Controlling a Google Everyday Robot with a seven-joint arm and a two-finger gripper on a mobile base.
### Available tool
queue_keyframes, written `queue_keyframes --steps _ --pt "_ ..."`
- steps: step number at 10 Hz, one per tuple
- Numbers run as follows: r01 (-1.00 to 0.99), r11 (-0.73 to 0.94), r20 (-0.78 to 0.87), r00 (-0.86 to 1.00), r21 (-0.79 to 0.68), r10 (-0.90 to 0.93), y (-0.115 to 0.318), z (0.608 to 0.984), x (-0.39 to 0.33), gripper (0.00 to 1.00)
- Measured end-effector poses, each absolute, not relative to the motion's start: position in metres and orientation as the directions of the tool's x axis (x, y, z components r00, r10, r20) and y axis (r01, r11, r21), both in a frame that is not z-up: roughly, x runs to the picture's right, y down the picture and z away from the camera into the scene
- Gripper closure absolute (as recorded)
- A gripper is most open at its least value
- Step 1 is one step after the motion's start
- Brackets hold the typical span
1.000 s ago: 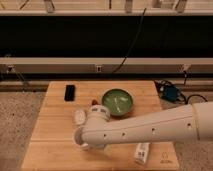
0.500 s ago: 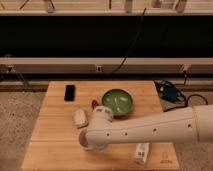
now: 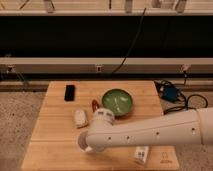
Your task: Pick up the ceramic cup
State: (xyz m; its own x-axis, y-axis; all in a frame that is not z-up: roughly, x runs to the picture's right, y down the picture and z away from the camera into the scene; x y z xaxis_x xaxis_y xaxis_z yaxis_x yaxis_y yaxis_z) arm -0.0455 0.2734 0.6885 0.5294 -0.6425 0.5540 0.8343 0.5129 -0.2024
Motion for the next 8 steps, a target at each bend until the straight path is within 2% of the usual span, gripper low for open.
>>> queue_keyframes --steps 8 --pt "0.837 0.509 0.553 0.525 -0.2 -0.646 0.238 0.688 -0.03 1.0"
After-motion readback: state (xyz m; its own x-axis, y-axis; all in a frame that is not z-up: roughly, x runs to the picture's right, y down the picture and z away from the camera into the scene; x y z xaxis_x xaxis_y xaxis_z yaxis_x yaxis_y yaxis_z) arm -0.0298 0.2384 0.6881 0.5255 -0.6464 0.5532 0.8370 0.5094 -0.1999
